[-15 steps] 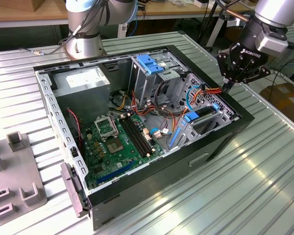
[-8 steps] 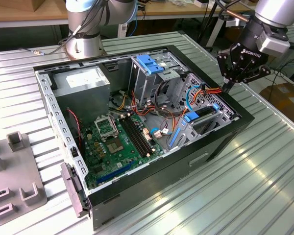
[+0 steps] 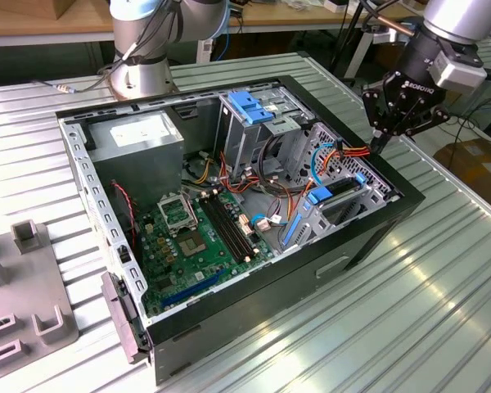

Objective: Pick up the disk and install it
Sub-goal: 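Insert the first disk wire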

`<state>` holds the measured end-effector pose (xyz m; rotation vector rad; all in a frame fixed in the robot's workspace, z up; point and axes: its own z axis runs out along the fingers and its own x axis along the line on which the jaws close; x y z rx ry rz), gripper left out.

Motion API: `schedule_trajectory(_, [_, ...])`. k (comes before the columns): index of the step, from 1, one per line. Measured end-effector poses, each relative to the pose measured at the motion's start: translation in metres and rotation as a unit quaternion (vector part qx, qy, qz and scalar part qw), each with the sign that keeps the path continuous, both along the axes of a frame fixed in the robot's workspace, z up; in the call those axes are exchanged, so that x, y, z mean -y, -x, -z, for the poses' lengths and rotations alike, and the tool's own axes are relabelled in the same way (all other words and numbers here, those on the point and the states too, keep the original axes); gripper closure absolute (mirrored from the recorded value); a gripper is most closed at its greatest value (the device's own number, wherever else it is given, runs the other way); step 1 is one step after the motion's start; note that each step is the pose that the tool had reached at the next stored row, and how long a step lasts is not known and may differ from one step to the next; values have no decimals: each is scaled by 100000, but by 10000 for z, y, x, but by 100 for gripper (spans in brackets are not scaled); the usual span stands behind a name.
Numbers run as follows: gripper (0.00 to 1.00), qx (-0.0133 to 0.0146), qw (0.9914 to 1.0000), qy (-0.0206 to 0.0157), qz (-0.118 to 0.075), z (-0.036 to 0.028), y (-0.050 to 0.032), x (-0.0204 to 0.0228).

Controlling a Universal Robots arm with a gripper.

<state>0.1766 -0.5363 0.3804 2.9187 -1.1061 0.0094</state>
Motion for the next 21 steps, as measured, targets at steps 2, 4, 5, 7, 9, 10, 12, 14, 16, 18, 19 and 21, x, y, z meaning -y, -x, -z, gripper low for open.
schedule_trajectory(2, [76,1,99998,-4,-655,3,-13,-47])
schedule_trajectory(4, [76,24,99992,-9,-1300,11,-15,-59])
schedule_trajectory(5, [76,70,99983,-4,-1853,17,-16,-60])
schedule_trajectory(7, [76,237,99946,38,-3281,32,-18,-63])
schedule_trajectory(9, [76,449,99896,130,-4544,42,-18,-63])
schedule_trajectory(10, [76,595,99854,160,-5366,49,-19,-63])
schedule_trajectory(12, [76,729,99800,160,-6283,61,-19,-63])
schedule_trajectory(14, [76,946,99758,171,-6887,73,-19,-63])
schedule_trajectory(16, [76,1086,99748,177,-7003,83,-18,-63])
schedule_trajectory(18, [76,1413,99732,200,-7170,101,-18,-63])
schedule_trajectory(19, [76,1474,99719,202,-7339,107,-17,-63])
schedule_trajectory(21, [76,1531,99694,202,-7663,116,-16,-63])
